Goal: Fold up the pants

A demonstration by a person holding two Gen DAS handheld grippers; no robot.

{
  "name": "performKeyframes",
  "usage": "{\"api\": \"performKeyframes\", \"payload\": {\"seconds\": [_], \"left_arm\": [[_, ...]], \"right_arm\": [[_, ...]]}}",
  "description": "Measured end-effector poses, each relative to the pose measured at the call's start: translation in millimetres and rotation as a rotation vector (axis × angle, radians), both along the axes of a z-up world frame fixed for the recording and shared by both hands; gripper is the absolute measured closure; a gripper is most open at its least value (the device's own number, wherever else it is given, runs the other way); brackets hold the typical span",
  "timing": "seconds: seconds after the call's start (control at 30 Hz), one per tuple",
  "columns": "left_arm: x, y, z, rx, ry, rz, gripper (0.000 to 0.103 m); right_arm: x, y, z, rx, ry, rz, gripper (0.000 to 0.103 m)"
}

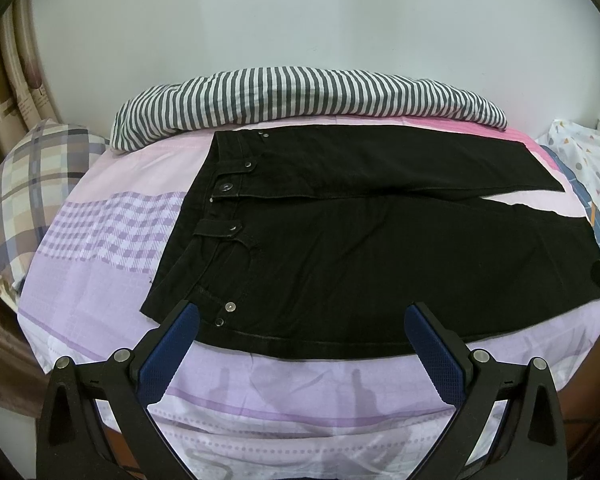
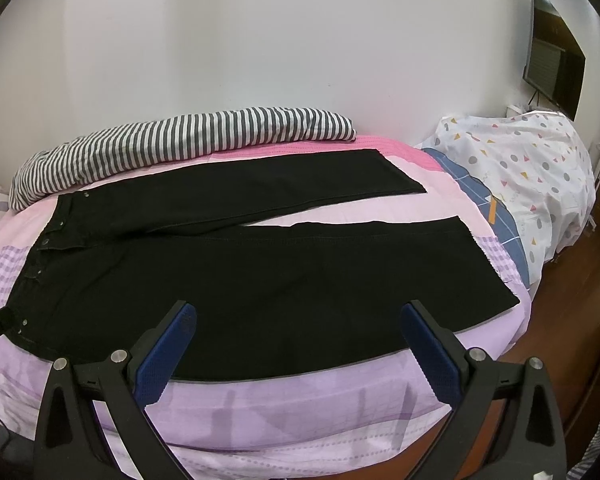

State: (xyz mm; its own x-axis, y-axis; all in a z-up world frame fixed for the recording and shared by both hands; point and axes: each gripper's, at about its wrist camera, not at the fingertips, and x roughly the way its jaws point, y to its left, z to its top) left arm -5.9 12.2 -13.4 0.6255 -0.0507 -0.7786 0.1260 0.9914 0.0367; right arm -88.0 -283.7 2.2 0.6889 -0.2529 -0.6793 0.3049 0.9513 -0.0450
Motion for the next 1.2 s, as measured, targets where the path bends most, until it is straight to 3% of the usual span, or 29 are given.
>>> {"api": "performKeyframes", "payload": {"seconds": [0.83,1.2], "left_arm": [[0,0,-2,-0.004,0.007,0.001,0.001],[22,17,-2,-0.045,0.001,0.028,0.001]], "right_arm": [[1,0,-1,0.011,0.007,0.001,0.002],[8,-13,-3,0.109,0.037,0.03,0.002]]}}
